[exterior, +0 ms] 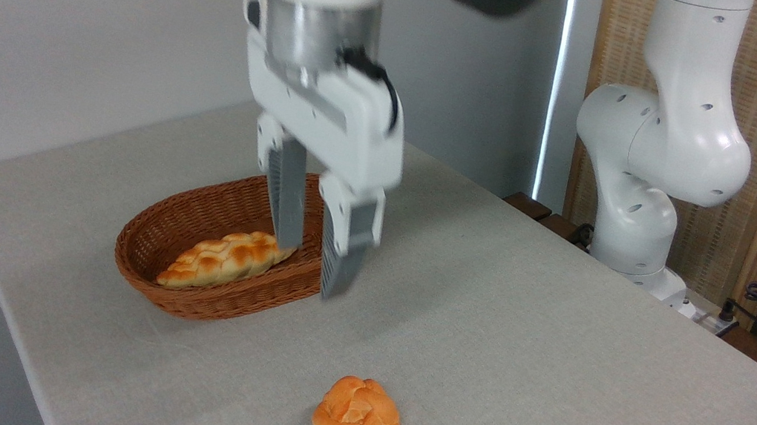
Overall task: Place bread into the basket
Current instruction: 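Move the open gripper from above the basket down over the orange bun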
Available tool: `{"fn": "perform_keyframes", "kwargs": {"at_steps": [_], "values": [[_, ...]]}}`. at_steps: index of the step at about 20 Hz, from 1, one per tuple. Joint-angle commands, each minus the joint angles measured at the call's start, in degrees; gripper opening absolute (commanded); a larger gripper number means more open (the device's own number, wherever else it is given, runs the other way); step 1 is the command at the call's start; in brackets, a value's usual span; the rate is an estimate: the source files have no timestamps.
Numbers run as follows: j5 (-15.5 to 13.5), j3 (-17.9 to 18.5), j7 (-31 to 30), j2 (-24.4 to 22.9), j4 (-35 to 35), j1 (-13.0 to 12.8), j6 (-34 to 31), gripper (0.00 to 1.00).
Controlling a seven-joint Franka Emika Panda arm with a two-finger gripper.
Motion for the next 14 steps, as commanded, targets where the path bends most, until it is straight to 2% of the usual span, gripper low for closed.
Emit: {"fn": "perform_keyframes", "kwargs": {"at_steps": [1,3,5,9,12,14], "values": [[-0.1,2.5,2.8,-2.0,-9.2,0.0,8.8,1.0],[-0.1,2.6,2.8,-1.6,-13.3,0.0,15.8,1.0],[-0.1,2.6,2.8,-1.3,-15.4,0.1,19.6,1.0],[0.1,2.6,3.4,0.1,-16.4,0.1,20.1,1.0],[0.1,4.3,9.4,0.4,-17.3,0.2,20.2,1.0],[0.1,4.7,10.9,0.6,-17.6,0.2,20.2,1.0]]}}
